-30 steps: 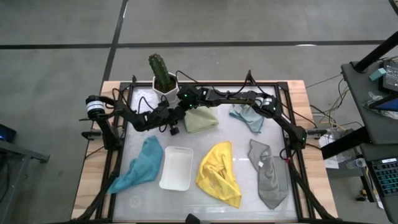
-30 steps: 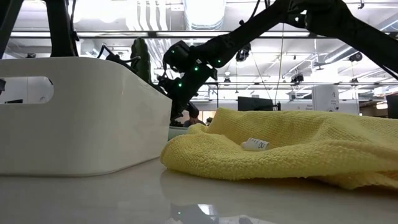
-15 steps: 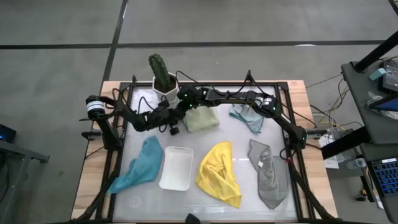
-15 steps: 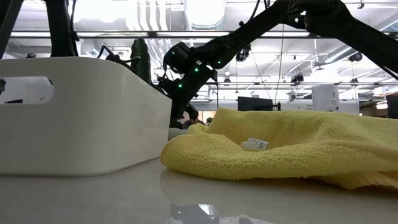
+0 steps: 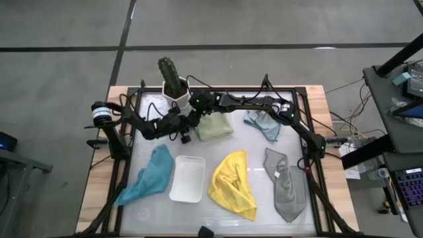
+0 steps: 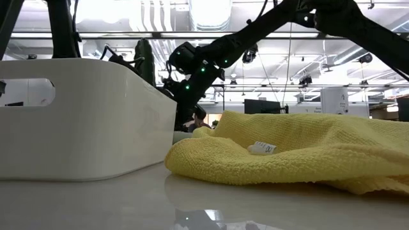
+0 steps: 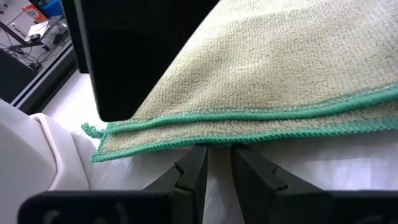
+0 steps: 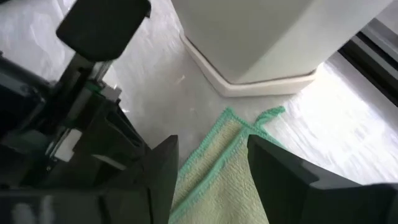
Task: Fold microfiber towels
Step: Fold the green microfiber towel
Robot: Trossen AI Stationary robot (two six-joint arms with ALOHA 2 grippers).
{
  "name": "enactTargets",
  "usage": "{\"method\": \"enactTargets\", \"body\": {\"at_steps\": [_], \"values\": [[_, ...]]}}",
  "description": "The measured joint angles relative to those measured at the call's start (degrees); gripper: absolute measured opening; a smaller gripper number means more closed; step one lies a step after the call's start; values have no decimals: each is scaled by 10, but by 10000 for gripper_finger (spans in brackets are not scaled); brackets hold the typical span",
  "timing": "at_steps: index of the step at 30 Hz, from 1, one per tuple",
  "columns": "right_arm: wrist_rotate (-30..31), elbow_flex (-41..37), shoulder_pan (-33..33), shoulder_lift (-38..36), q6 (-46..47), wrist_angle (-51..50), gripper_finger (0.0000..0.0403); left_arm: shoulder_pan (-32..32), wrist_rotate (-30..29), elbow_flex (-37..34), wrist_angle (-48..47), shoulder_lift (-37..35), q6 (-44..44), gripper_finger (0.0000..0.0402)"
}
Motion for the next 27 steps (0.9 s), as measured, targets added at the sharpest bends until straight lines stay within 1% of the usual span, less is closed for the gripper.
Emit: {"method": "enactTargets", "body": {"at_steps": [5,12,21,24,27], "values": [[-2,0,0,-9,-13,-23,181,0,0,0,0,0,0,58],[-4,0,-4,-28,-39,-68,167,0,0,0,0,0,0,58],[-5,1,-11,-58,-75,-179,151,-1,0,0,-1,-8,-1,58],[-4,-7,-13,-73,-82,-202,148,-1,0,-2,-17,-22,-1,58],[-3,-29,-14,-96,-94,-203,144,-1,0,-2,-56,-49,-1,58]]}}
